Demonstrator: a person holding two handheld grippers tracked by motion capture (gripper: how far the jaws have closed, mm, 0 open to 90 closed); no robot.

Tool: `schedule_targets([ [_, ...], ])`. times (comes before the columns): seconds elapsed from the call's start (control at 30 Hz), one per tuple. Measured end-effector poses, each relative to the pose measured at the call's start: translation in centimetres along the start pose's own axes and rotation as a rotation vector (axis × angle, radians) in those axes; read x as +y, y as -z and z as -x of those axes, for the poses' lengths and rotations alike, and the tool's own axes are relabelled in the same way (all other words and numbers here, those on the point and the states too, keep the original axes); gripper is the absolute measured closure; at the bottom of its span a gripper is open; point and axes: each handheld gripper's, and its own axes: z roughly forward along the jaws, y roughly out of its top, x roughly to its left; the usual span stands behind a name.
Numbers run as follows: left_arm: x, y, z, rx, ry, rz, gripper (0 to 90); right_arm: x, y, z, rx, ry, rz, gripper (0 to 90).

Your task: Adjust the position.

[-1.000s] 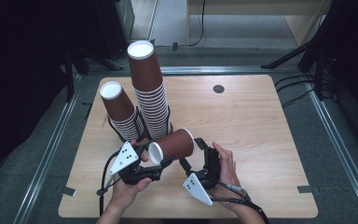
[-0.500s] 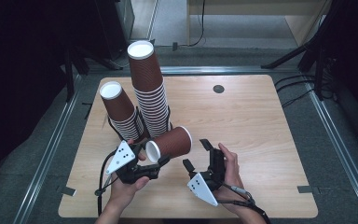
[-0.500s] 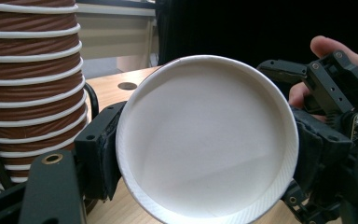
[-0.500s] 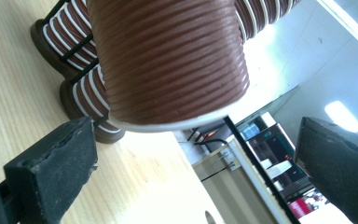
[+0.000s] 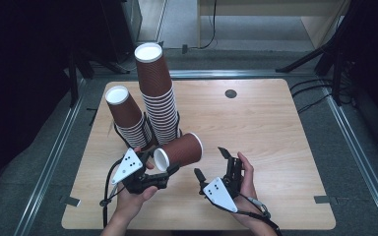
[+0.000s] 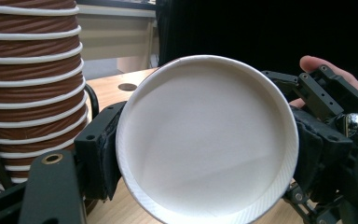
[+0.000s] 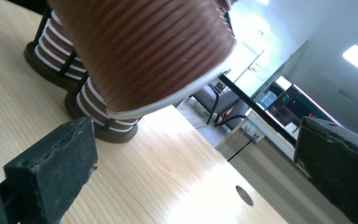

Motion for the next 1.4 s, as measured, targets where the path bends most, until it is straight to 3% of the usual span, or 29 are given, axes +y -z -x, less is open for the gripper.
schedule_targets([
  [0.17,0.0,0.1,-0.2,0.009,0.008,0.007,22.9,0.0,0.0,0.3,-0.012,-0.055,-0.013,0.0],
  [0.23,0.0,0.2,-0.3,0.011,0.008,0.006,23.0,0.0,0.1,0.4,-0.015,-0.114,-0.022,0.2],
  [0.27,0.0,0.2,-0.3,0.011,0.010,0.007,23.0,0.0,0.1,0.4,-0.015,-0.114,-0.022,0.2],
  [0.4,0.0,0.2,-0.3,0.014,0.009,0.009,23.0,0.5,0.2,0.6,0.007,-0.286,-0.043,5.8],
  [0.6,0.0,0.3,-0.6,0.015,0.017,0.013,23.0,1.1,0.3,0.9,-0.011,-0.368,-0.061,6.1],
  [0.63,0.0,0.3,-0.6,0.015,0.020,0.015,23.0,1.2,0.4,1.3,-0.018,-0.424,-0.061,6.1],
  [0.67,0.0,0.3,-0.6,0.015,0.020,0.015,22.9,1.2,0.4,1.3,-0.018,-0.424,-0.061,6.1],
  [0.73,0.0,0.4,-0.7,0.016,0.022,0.016,22.9,1.3,0.5,1.7,-0.033,-0.485,-0.059,6.1],
  [0.9,-0.1,0.3,-0.6,0.015,0.022,0.014,22.9,1.4,0.7,2.1,-0.073,-0.552,-0.076,6.9],
  [1.07,-0.3,0.2,-0.6,0.017,0.025,0.013,22.9,1.8,0.7,2.6,-0.117,-0.712,-0.092,7.7],
  [1.13,-0.4,0.2,-0.7,0.018,0.029,0.014,22.9,2.3,0.6,2.3,-0.125,-0.770,-0.099,3.6],
  [1.3,-0.5,0.2,-0.9,0.025,0.033,0.017,22.9,3.0,0.6,1.6,-0.120,-0.824,-0.095,1.1],
  [1.4,-0.5,0.3,-1.0,0.030,0.036,0.018,22.9,3.4,0.5,1.3,-0.110,-0.915,-0.099,0.0],
])
